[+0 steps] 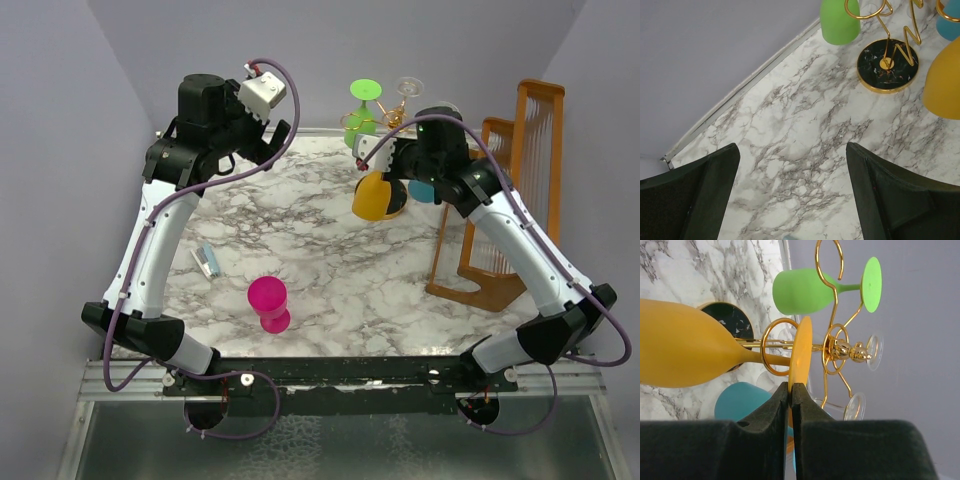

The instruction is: Place the wine glass upside down on the wine glass rack

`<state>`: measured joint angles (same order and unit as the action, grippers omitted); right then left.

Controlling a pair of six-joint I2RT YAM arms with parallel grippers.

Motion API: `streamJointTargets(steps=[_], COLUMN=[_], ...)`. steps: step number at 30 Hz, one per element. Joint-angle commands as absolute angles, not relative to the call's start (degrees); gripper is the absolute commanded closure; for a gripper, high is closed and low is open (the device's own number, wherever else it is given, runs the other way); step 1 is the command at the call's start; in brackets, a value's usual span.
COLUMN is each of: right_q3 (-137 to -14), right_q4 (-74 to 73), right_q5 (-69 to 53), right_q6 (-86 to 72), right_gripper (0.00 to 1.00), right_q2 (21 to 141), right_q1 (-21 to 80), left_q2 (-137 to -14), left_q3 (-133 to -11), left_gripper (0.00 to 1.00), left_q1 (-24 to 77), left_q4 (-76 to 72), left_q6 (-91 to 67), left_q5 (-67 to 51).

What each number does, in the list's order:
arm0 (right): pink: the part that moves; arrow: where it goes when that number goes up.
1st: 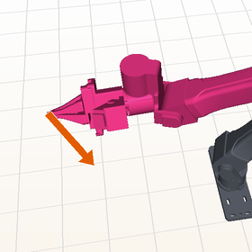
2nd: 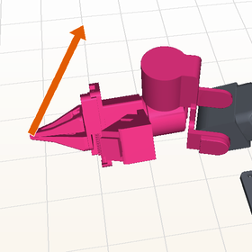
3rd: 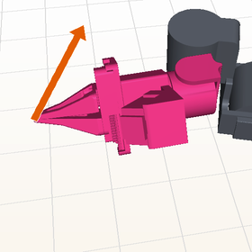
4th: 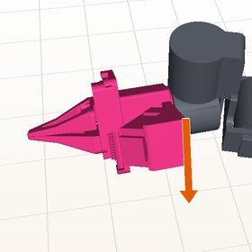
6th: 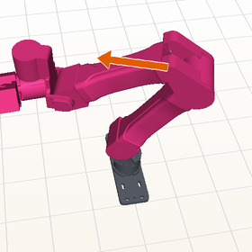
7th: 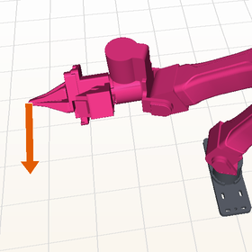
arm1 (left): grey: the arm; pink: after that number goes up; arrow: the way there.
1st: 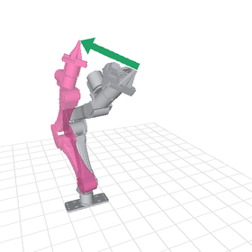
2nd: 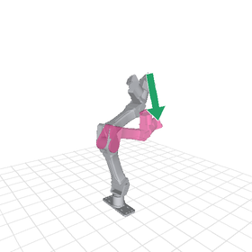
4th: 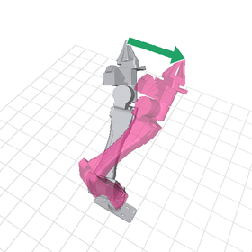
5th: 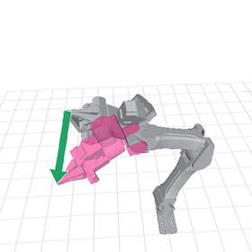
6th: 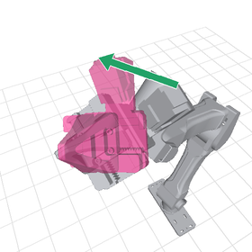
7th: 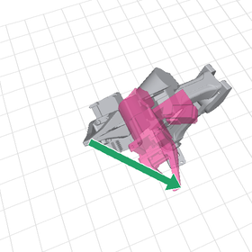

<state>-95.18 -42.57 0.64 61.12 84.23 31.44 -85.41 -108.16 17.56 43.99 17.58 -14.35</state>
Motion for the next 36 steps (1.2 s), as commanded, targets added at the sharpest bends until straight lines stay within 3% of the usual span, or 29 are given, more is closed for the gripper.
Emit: streamJointTargets(steps=[1,13,23,36], right_q3=[-94.1,-92.4,-91.8,-91.4], right_q4=[-43.5,-44.5,-45.5,-49.3], right_q5=[-1.7,-3.7,-5.7,-11.8], right_q6=[60.4,61.0,61.4,60.5], right_gripper=[0.92,0.83,0.73,0.59], right_q2=[82.1,81.4,80.9,77.9], right_q1=[31.7,31.7,31.7,31.7], left_q2=[-83.3,-82.6,-82.0,-80.0], left_q3=[-107.2,-103.2,-100.3,-95.1], left_gripper=[0.10,0.10,0.10,0.05], left_q1=[17.1,17.1,17.2,17.9], left_q4=[43.1,46.9,50.0,75.3], left_q6=[18.5,23.8,29.2,52.6], left_q5=[-17.1,-27.3,-26.8,-35.8])
